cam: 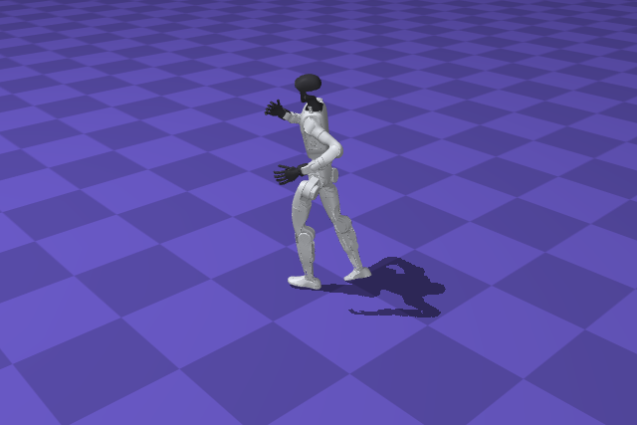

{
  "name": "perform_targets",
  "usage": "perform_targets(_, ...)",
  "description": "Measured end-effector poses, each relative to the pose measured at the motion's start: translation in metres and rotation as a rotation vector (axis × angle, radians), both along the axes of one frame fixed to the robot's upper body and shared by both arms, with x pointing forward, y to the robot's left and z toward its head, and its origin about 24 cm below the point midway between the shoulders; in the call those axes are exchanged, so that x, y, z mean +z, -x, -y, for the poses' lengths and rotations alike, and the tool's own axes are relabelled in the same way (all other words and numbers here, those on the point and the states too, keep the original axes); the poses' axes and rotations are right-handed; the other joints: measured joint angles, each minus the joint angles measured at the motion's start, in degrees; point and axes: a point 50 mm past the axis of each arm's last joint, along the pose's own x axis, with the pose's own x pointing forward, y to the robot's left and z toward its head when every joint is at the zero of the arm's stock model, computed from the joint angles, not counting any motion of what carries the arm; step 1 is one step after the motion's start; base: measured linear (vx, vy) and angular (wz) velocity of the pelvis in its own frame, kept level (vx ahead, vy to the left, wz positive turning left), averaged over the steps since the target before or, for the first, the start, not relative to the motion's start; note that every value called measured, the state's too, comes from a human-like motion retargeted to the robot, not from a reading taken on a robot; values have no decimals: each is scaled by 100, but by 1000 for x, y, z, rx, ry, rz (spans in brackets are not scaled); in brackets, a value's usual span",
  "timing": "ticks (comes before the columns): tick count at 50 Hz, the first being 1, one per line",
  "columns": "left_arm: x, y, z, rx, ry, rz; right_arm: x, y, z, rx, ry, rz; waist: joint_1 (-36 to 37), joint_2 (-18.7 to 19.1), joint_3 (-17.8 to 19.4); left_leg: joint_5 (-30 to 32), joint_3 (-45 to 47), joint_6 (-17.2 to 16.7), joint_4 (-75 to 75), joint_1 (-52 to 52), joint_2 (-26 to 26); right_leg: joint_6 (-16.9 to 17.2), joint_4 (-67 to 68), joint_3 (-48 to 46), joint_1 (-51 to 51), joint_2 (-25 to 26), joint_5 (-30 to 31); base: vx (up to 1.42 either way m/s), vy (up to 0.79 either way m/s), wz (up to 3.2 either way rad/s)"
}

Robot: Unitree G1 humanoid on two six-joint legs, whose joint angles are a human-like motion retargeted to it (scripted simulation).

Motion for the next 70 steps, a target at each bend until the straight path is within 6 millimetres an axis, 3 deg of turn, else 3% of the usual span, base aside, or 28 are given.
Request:
perform_targets(5, -20, -28, 14, -72, -27, 26, -34, -4, 8, 33, 163, -152, -199, 1025, 108, 582, 2661, -754, -668, 615, 486, -505, 3343, -1365, -242, 300, -1202, 77, -16, 230)
perform_targets(7, -34, -52, 27, -82, -35, 40, -58, -10, 22, -28, 223, -266, -365, 1365, 117, -379, 3136, -398, -537, 664, 470, -758, 5257, -1731, -797, -160, -1977, 54, -17, 255)
perform_targets(10, -53, -99, 58, -52, 94, 74, -105, -29, 44, -189, 266, -485, -659, 1314, 252, -2540, 2361, 755, 445, 222, 207, -724, 7842, -1199, -2096, -1035, -2949, 36, -29, 258)
perform_targets(12, -36, -146, 83, -65, 158, 187, -149, -46, 62, -437, 333, -635, -928, 1158, 607, -3377, 1741, 1200, 2057, -467, 212, -647, 8786, -398, -2952, -1294, -3228, 24, -37, 290)
perform_targets(13, -14, -167, 96, -116, 154, 286, -170, -48, 70, -560, 342, -713, -1022, 1140, 799, -3569, 1442, 1273, 2740, -721, 223, -694, 8977, 2, -3279, -1301, -3339, 20, -31, 291)
perform_targets(15, 58, -194, 133, -186, 469, 578, -196, -40, 77, -727, 230, -847, -1143, 1180, 1061, -3601, 921, 1283, 3089, -849, 91, -756, 8919, 586, -3884, -1343, -3365, 21, -23, 283)
perform_targets(17, 129, -188, 151, -427, 142, 882, -193, -23, 83, -668, 147, -855, -1417, 1288, 1004, -3110, 274, 1008, 2127, -479, -207, -813, 8089, 784, -4216, -1351, -3258, 25, -13, 308)
perform_targets(20, 196, -140, 155, -500, 73, 1292, -182, 9, 101, -606, 239, -778, -2275, 1757, 641, -1879, -1060, 362, 856, 44, -213, -714, 5621, 538, -3869, -958, -2521, 33, -8, 392)
perform_targets(25, 230, -94, 148, -548, 114, 1589, -188, 61, 122, -669, 395, -829, -3305, 2005, 139, 193, -1949, -968, -583, 652, -194, -152, 1006, 790, -2728, -648, -1047, 31, -13, 422)
perform_targets(27, 234, -95, 152, -553, 185, 1609, -188, 69, 123, -736, 486, -800, -3434, 1764, 145, 174, -512, -639, -627, 831, -218, 111, 362, 1212, -2516, -828, -1137, 19, -17, 408)
perform_targets(28, 235, -97, 157, -579, 274, 1594, -188, 69, 123, -766, 520, -779, -3398, 1600, 207, -140, 256, -115, -415, 887, -247, 313, 226, 1325, -2450, -979, -1031, 12, -17, 372)
perform_targets(30, 232, -114, 169, -594, 251, 1531, -185, 67, 126, -776, 579, -743, -3257, 1235, 406, -1094, 1042, 907, 1185, 529, -318, 556, 129, 1213, -2204, -1438, -643, 7, -18, 345)
perform_targets(32, 215, -133, 176, -595, 153, 1406, -177, 64, 133, -730, 603, -718, -3038, 1108, 608, -1881, 546, 1371, 3558, -481, -425, 537, 322, 791, -1970, -1654, -987, 2, -21, 295)
perform_targets(35, 163, -160, 172, -566, 141, 1108, -167, 48, 138, -697, 578, -677, -2569, 1130, 828, -2647, 200, 1339, 6543, -1935, -351, 406, 907, 120, -1825, -1596, -2786, -2, -25, 210)
perform_targets(38, 67, -173, 129, -281, 295, 677, -137, -4, 125, -659, 535, -522, -2054, 1146, 966, -3087, 270, 1440, 8269, -3070, 218, 29, 2128, -160, -2359, -1408, -3952, 7, -21, 90)
perform_targets(40, 9, -135, 74, -95, 174, 407, -88, -29, 111, -648, 502, -293, -1619, 1036, 930, -3046, 514, 1137, 8558, -3295, 419, -89, 2970, -15, -2603, -1503, -4093, 35, 9, 12)
perform_targets(41, 0, -116, 61, -84, 147, 351, -60, -35, 102, -629, 402, -185, -1438, 913, 754, -2981, 530, 1282, 8352, -3493, 362, -66, 2656, -136, -2538, -1523, -3852, 45, 13, 45)
perform_targets(45, 12, -40, 16, -74, 12, 175, 14, -12, 77, -482, -22, 67, -449, 91, -62, -2709, 1141, 1370, 6614, -3205, 592, -154, 1081, -366, -1800, -1690, -2061, 69, 20, 52)
perform_targets(48, 20, -3, -4, -37, -16, 79, 42, 17, 59, -405, 12, 288, -182, -522, -342, -2165, 1751, 1163, 4241, -2353, 422, 90, 366, -91, -1424, -2011, -312, 78, 36, 79)
perform_targets(50, 23, 8, -10, 26, 2, 88, 46, 31, 49, -364, 30, 365, -205, -709, -253, -1565, 1986, 815, 2585, -1622, 347, 211, 345, 374, -1242, -1961, 165, 75, 33, 86)
perform_targets(53, 15, -8, -6, 77, 21, 169, 19, 28, 48, -363, 25, 217, -560, -404, 181, -706, 1820, 216, 982, -556, 590, 6, 1418, 963, -1035, -1256, -305, 70, 31, 150)
perform_targets(55, 4, -34, 5, 47, 32, 200, -15, 19, 56, -418, 110, 33, -1006, -73, 381, -795, 1314, -30, 873, -247, 806, -70, 3098, 908, -1353, -795, -884, 64, 30, 249)
perform_targets(58, -13, -105, 42, -6, 103, 265, -88, 2, 73, -549, 296, -304, -1736, 132, 611, -2076, 505, 258, 912, -6, 582, -241, 6083, 533, -2474, -896, -1785, 55, 22, 273)
perform_targets(60, 9, -163, 90, -21, 353, 412, -152, 2, 88, -690, 364, -589, -2178, 202, 773, -2946, -32, 823, 1397, -63, 420, -386, 7717, 445, -3236, -1088, -2307, 58, 7, 261)
perform_targets(63, 109, -213, 156, -264, 262, 763, -222, 42, 110, -797, 256, -1017, -2827, 622, 939, -3560, -743, 1029, 2385, -296, 622, -427, 8812, 194, -4109, -1086, -2796, 74, -6, 222)
perform_targets(65, 193, -199, 188, -388, 822, 1027, -231, 66, 118, -843, 100, -1166, -3098, 818, 868, -3177, -845, 1017, 1586, 169, 699, -432, 8625, 97, -4641, -1161, -2997, 91, -18, 87)
perform_targets(67, 241, -188, 171, -184, 325, 1350, -210, 83, 140, -768, 311, -1070, -3535, 1124, 538, -2264, -744, 757, 712, 718, 882, -355, 7709, -107, -4858, -1154, -2861, 108, -29, 16)
perform_targets(70, 273, -147, 172, -351, 304, 1616, -186, 98, 158, -631, 676, -939, -4061, 1599, 73, -287, -480, 147, -144, 1320, 1229, -356, 5353, -415, -4719, -813, -2250, 118, -40, -27)
